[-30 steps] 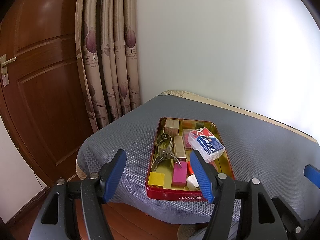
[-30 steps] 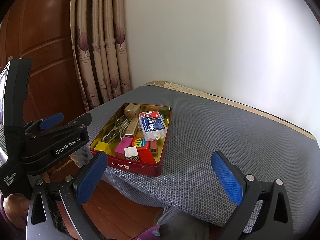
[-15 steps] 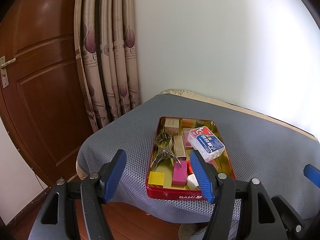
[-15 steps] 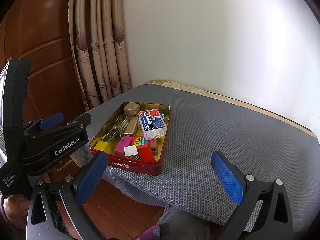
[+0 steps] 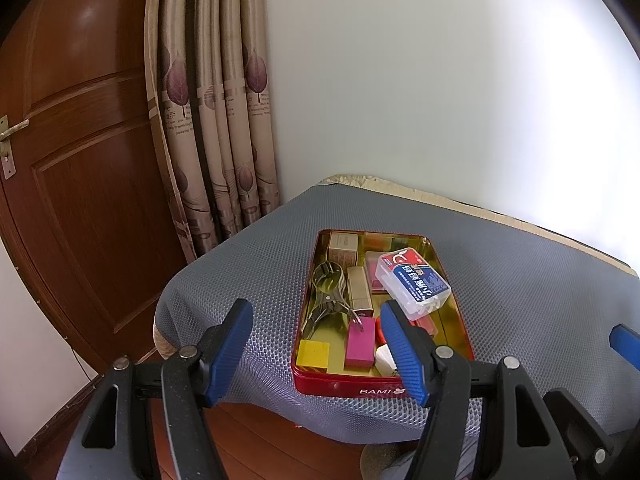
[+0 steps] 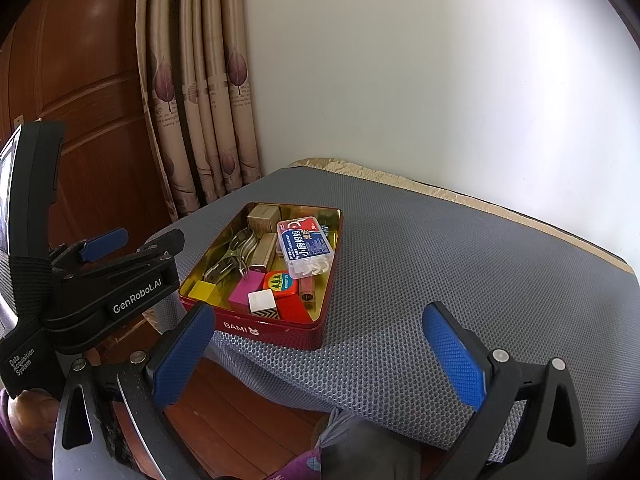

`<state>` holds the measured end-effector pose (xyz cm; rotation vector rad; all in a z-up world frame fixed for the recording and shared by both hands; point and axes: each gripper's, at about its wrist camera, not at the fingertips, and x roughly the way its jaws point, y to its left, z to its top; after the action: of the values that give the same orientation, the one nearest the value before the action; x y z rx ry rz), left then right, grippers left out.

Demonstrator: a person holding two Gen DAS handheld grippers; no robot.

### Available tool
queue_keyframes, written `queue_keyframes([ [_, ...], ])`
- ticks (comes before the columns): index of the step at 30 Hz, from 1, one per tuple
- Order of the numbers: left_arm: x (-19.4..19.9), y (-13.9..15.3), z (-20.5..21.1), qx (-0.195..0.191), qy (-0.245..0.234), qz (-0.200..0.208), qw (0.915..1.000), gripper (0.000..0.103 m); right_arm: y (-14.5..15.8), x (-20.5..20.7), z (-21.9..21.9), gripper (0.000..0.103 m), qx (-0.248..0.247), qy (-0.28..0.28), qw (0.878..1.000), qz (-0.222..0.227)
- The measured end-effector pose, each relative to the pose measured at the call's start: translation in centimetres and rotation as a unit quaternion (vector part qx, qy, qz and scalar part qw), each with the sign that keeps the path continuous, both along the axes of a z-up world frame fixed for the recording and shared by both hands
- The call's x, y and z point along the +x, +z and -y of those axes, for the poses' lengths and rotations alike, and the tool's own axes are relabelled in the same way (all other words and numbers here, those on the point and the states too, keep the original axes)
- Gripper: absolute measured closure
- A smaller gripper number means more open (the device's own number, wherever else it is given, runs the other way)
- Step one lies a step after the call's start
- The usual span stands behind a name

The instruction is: Organize rigid objects

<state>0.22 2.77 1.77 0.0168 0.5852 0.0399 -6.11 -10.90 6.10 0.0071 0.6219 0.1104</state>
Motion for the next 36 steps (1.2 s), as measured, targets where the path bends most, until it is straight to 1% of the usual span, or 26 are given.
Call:
queue_keyframes([
  [8, 0.1, -0.1, 0.2, 0.003, -0.007, -0.005, 1.0000, 0.035, 0.0, 0.1, 0.1, 0.000, 0.000, -0.001, 1.000, 0.000],
  [15, -0.1, -0.2, 0.6, 0.016, -0.006, 0.006, 0.9998, 0.035, 0.0, 0.1, 0.0, 0.000, 0.000, 0.000, 1.000, -0.001],
  [19, 0.0, -0.2, 0.4, 0.008, -0.006, 0.007, 0.9999, 0.035, 0.0, 0.1, 0.0, 0.000, 0.000, -0.001, 1.000, -0.002],
  [21, -0.1, -0.2, 0.2, 0.005, 0.000, 0.012, 0.9999, 0.042, 0.0, 0.1, 0.0, 0.000, 0.000, -0.001, 1.000, -0.002],
  [22, -0.1, -0.2, 0.0, 0.004, 0.003, 0.014, 0.9999, 0.054, 0.0, 0.1, 0.0, 0.000, 0.001, -0.001, 1.000, -0.002],
  [23, -0.1, -0.1, -0.2, 0.000, 0.007, 0.014, 0.9999, 0.063, 0.0, 0.0, 0.0, 0.000, 0.001, -0.001, 1.000, -0.002],
  [25, 0.2, -0.3, -0.6, -0.008, 0.015, 0.006, 0.9998, 0.064, 0.0, 0.0, 0.0, 0.000, 0.001, -0.001, 1.000, -0.002],
  [27, 0.5, -0.4, -0.9, -0.016, 0.012, -0.005, 0.9998, 0.065, 0.0, 0.0, -0.1, 0.000, 0.001, 0.000, 1.000, -0.002],
  [29, 0.5, -0.5, -0.7, -0.014, 0.008, -0.009, 0.9998, 0.065, 0.0, -0.1, -0.2, 0.000, 0.000, 0.000, 1.000, -0.001],
  [34, -0.1, -0.1, 0.2, 0.007, 0.004, 0.010, 0.9999, 0.064, 0.0, 0.0, -0.3, 0.000, 0.000, 0.000, 1.000, -0.005],
  [36, -0.1, -0.1, 0.4, 0.009, -0.003, 0.012, 0.9999, 0.064, 0.1, 0.0, -0.3, 0.000, 0.000, 0.000, 1.000, -0.005],
])
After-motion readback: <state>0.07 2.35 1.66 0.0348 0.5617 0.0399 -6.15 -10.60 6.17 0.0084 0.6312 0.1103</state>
